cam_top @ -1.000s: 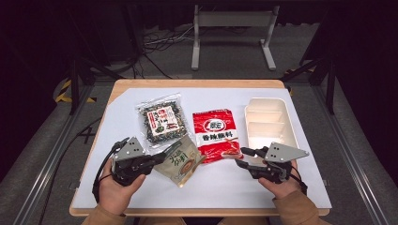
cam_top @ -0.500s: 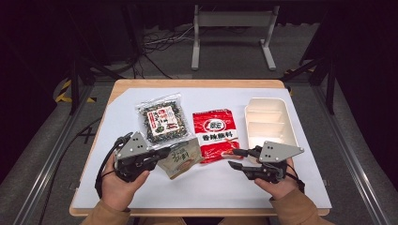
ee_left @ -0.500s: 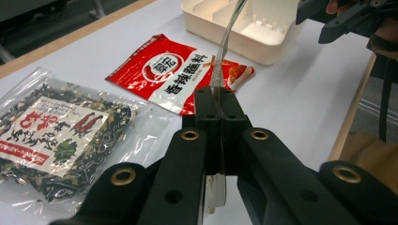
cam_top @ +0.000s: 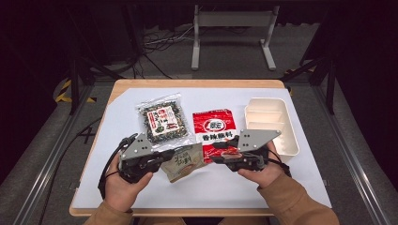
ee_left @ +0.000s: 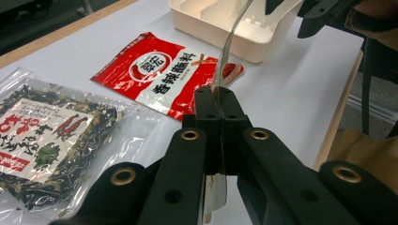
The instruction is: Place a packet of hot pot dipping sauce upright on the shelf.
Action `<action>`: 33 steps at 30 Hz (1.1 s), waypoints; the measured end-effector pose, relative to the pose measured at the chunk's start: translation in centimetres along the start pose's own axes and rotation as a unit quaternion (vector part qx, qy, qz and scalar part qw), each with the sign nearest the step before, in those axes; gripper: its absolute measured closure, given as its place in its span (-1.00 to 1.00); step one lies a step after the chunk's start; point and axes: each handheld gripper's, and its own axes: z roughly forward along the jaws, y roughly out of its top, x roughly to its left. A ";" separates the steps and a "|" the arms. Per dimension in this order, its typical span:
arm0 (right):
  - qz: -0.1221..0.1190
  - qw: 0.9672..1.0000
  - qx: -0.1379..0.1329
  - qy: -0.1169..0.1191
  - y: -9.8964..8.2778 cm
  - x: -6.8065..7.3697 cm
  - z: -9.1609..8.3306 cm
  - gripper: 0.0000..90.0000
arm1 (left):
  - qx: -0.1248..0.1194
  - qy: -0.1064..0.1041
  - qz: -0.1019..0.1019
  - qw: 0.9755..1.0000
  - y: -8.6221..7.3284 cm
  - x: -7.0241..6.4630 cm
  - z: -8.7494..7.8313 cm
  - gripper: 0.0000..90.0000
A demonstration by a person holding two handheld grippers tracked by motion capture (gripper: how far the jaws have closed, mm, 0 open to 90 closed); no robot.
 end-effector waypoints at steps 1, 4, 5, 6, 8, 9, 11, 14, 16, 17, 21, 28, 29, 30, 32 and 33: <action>-0.005 1.000 0.003 0.003 0.3 -0.1 0.2 0.33 | -0.002 -0.001 0.001 1.000 0.0 0.0 0.0 0.99; -0.020 1.000 0.011 0.008 1.1 -0.3 0.6 0.33 | -0.007 -0.006 0.004 1.000 -0.2 0.1 0.2 0.99; -0.022 1.000 0.012 0.008 1.3 -0.3 0.6 0.32 | -0.010 -0.010 0.004 1.000 -0.2 0.1 0.3 0.99; -0.028 0.999 0.016 0.007 1.6 -0.4 0.7 0.31 | -0.010 -0.010 0.004 1.000 -0.2 0.1 0.3 0.99; -0.032 0.999 0.019 0.007 1.8 -0.4 0.8 0.30 | -0.012 -0.014 0.005 1.000 -0.2 0.1 0.4 0.99; -0.036 0.999 0.022 0.007 1.9 -0.5 1.0 0.30 | -0.014 -0.014 0.007 1.000 -0.2 0.1 0.4 0.99; -0.039 0.999 0.026 0.014 2.2 -0.5 1.4 0.29 | -0.016 -0.015 0.009 1.000 -0.1 0.0 0.4 0.99; -0.043 0.998 0.032 0.020 2.3 -0.4 2.0 0.29 | -0.018 -0.019 0.014 1.000 -0.1 -0.1 0.5 0.98; -0.046 0.998 0.035 0.027 2.4 -0.4 2.4 0.29 | -0.018 -0.020 0.018 0.999 -0.1 -0.2 0.5 0.98; -0.047 0.998 0.037 0.030 2.4 -0.4 2.6 0.29 | -0.019 -0.021 0.020 0.999 -0.1 -0.3 0.5 0.99; -0.050 0.997 0.048 0.039 2.4 -0.4 3.4 0.31 | -0.024 -0.029 0.027 0.999 0.0 -0.7 0.4 0.99; -0.051 0.995 0.061 0.052 2.4 -0.6 4.3 0.42 | -0.026 -0.040 0.033 0.998 0.2 -1.2 0.5 0.99; -0.051 0.995 0.061 0.052 2.4 -0.6 4.3 0.42 | -0.026 -0.040 0.033 0.998 0.2 -1.2 0.5 0.99; -0.050 0.995 0.062 0.055 2.4 -0.6 4.4 0.45 | -0.027 -0.043 0.036 0.998 0.2 -1.3 0.5 0.99; -0.051 0.994 0.065 0.066 2.4 -0.6 4.6 0.52 | -0.027 -0.045 0.037 0.998 0.2 -1.5 0.6 0.99; -0.051 0.994 0.066 0.074 2.4 -0.5 4.7 0.59 | -0.028 -0.048 0.038 0.998 0.3 -1.5 0.6 0.99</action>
